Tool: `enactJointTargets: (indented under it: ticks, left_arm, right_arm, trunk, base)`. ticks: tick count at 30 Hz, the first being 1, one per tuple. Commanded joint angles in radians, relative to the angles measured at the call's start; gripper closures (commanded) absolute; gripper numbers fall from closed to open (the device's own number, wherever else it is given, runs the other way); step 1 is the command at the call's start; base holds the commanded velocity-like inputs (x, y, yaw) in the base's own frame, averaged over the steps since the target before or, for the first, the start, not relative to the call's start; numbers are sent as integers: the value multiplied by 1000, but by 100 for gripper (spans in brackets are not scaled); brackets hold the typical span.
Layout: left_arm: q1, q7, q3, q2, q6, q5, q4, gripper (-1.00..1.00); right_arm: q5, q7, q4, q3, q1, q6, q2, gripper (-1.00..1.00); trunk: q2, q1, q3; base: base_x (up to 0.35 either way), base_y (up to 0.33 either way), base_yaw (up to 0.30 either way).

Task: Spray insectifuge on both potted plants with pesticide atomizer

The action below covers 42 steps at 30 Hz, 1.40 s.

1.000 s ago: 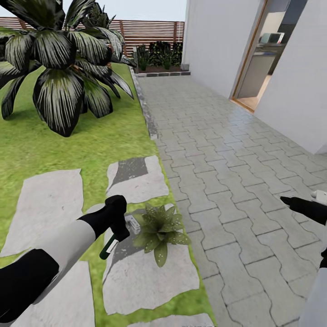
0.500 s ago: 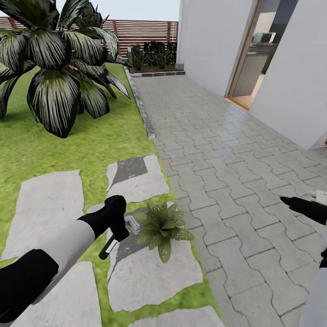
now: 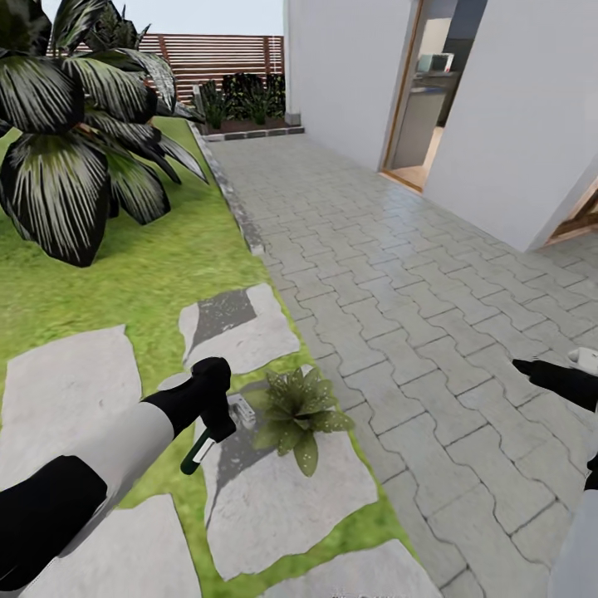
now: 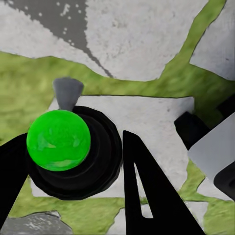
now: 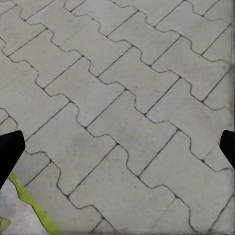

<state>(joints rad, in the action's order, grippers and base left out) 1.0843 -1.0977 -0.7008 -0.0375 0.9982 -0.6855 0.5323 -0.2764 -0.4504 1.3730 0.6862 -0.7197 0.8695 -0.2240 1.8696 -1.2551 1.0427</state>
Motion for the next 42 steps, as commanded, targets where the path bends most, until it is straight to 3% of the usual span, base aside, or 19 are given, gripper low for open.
enactJointTargets:
  ticks: [1, 11, 19, 22, 26, 32, 42]
  left_arm:
    - [0, -9, -4, -2, 5, -8, 3, 100]
    - [7, -7, -6, -2, 5, -9, 3, 100]
    - [121, -9, -6, -2, 6, -9, 3, 100]
    - [139, -10, -7, -2, 6, -9, 2, 100]
    - [128, -10, -9, -2, 6, -9, 2, 100]
    - [30, -7, -9, -1, 6, -9, 3, 100]
    - [17, -7, -4, -1, 6, -9, 3, 100]
  right_arm:
    - [-10, -10, 1, 1, -1, 3, 1, -100]
    - [-10, -10, 1, 1, -1, 3, 0, -100]
    - [-10, -10, 1, 1, -1, 4, 0, -100]
    - [-10, -10, 1, 1, -1, 4, 0, -100]
    - [-10, -10, 1, 1, -1, 4, 0, -100]
    - [-10, -10, 1, 1, -1, 4, 0, -100]
    - [-10, -10, 1, 1, -1, 4, 0, -100]
  trunk:
    - [0, 0, 1]
    - [0, 0, 1]
    - [0, 0, 1]
    - [0, 0, 1]
    - [0, 0, 1]
    - [0, 0, 1]
    - [0, 0, 1]
  base:
    - [0, 321, -248]
    - [0, 169, -91]
    - [0, 4, -1]
    - [0, 0, 0]
    - [0, 0, 0]
    - [0, 0, 0]
    - [0, 66, 0]
